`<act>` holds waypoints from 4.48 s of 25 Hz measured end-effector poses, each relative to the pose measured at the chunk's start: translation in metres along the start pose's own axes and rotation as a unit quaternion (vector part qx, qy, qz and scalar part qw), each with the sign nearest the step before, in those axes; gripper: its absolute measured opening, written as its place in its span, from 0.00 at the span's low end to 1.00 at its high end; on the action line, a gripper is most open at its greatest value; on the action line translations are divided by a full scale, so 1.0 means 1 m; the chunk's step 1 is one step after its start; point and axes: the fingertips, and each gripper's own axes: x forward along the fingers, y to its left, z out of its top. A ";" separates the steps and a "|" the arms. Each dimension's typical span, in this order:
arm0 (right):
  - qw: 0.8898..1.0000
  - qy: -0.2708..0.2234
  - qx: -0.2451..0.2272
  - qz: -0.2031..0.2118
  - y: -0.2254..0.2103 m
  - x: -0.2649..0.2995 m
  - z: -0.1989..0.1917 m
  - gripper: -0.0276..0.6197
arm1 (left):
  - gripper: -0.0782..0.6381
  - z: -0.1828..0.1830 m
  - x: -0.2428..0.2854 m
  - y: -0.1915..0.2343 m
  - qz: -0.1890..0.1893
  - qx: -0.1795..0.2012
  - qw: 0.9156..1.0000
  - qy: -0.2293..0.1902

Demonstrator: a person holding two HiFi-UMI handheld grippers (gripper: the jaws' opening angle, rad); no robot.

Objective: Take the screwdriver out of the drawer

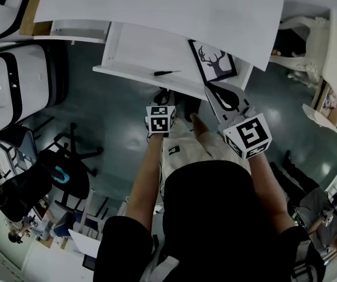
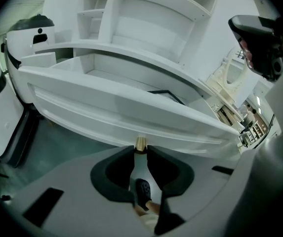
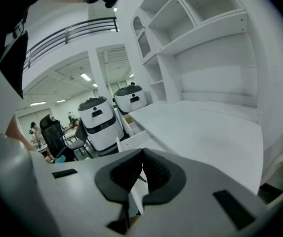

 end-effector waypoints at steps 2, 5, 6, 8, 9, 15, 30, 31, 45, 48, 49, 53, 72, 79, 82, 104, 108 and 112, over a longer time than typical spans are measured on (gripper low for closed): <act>1.000 0.000 -0.007 0.006 0.002 -0.002 0.001 0.07 | 0.23 0.001 -0.009 0.000 0.007 -0.002 1.000 -0.006; 1.000 0.001 -0.018 0.018 0.003 -0.005 0.004 0.07 | 0.23 0.007 -0.025 -0.003 0.017 -0.006 1.000 -0.019; 1.000 0.002 -0.022 0.021 0.003 -0.006 0.005 0.07 | 0.22 0.010 -0.031 -0.005 0.019 -0.009 1.000 -0.024; 0.999 0.004 -0.030 0.028 0.004 -0.009 0.005 0.07 | 0.22 0.014 -0.044 -0.009 0.022 -0.015 0.999 -0.035; 0.999 0.005 -0.034 0.032 0.005 -0.011 0.005 0.07 | 0.21 0.017 -0.050 -0.011 0.024 -0.019 0.999 -0.042; 0.997 0.024 -0.053 0.059 0.000 -0.004 0.002 0.07 | 0.18 0.051 -0.085 -0.022 0.036 -0.038 0.995 -0.089; 0.973 0.112 -0.123 0.159 0.008 0.071 -0.033 0.15 | 0.15 0.100 -0.157 -0.029 0.021 -0.058 0.985 -0.163; 0.969 0.122 -0.125 0.172 0.011 0.078 -0.037 0.15 | 0.15 0.102 -0.160 -0.028 0.018 -0.060 0.984 -0.165; 0.906 0.260 -0.217 0.253 0.015 0.179 -0.124 0.19 | 0.15 0.102 -0.165 -0.011 0.013 -0.069 0.983 -0.170; 0.891 0.285 -0.231 0.267 0.013 0.194 -0.143 0.19 | 0.15 0.097 -0.162 -0.006 0.012 -0.077 0.983 -0.165; 0.888 0.293 -0.228 0.272 0.012 0.198 -0.148 0.20 | 0.15 0.096 -0.161 -0.005 0.010 -0.078 0.984 -0.162; 0.881 0.304 -0.233 0.277 0.010 0.215 -0.159 0.20 | 0.15 0.093 -0.156 -0.004 0.004 -0.077 0.985 -0.151; 0.852 0.294 -0.327 0.284 0.020 0.247 -0.191 0.17 | 0.15 0.089 -0.149 0.017 0.005 -0.094 0.987 -0.131; 0.859 0.285 -0.329 0.270 0.020 0.250 -0.189 0.14 | 0.15 0.089 -0.153 0.020 0.000 -0.093 0.987 -0.128; 0.863 0.286 -0.317 0.269 0.018 0.250 -0.189 0.14 | 0.15 0.094 -0.156 0.019 -0.002 -0.089 0.987 -0.131; 0.931 0.201 -0.253 0.172 0.005 0.153 -0.111 0.13 | 0.15 0.093 -0.213 -0.038 -0.022 -0.039 0.982 -0.182; 0.943 0.179 -0.239 0.147 0.002 0.120 -0.096 0.13 | 0.15 0.098 -0.218 -0.049 -0.027 -0.027 0.981 -0.192; 0.955 0.149 -0.222 0.126 0.001 0.085 -0.081 0.13 | 0.15 0.102 -0.224 -0.064 -0.037 -0.010 0.979 -0.201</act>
